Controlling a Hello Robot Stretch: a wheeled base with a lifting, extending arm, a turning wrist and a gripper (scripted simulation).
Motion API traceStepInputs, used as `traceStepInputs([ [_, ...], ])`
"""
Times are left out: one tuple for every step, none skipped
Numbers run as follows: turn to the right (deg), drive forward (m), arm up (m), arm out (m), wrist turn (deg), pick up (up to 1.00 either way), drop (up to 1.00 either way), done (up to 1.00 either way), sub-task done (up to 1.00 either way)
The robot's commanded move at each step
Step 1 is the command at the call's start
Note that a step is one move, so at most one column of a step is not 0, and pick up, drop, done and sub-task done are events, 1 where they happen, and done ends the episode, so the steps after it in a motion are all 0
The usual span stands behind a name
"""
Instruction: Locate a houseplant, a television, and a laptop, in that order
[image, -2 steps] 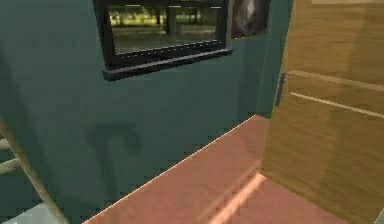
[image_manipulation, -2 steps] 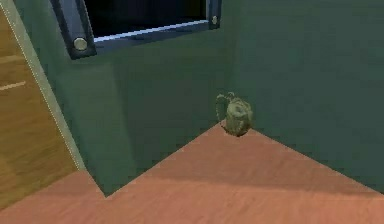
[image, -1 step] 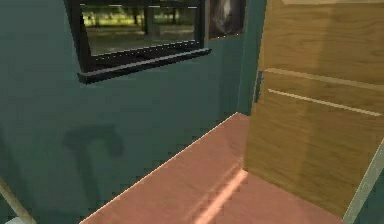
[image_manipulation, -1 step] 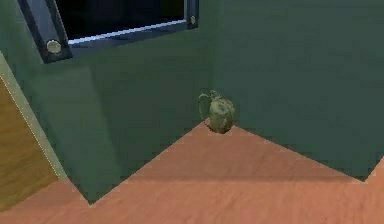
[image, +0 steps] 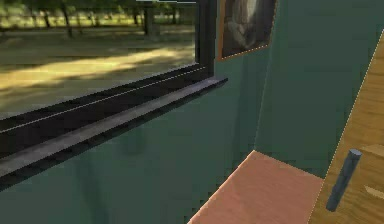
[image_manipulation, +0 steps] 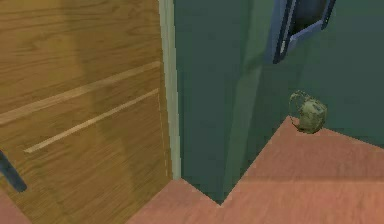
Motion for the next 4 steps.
traceStepInputs([
  [3.0,0.0,0.0,0.0,0.0,0.0,0.0,0.0,0.0],
  [0.0,0.7,0.0,0.0,0.0,0.0,0.0,0.0,0.0],
  [6.0,0.0,0.0,0.0,0.0,0.0,0.0,0.0,0.0],
  [0.0,0.05,0.0,0.0,0.0,0.0,0.0,0.0,0.0],
])
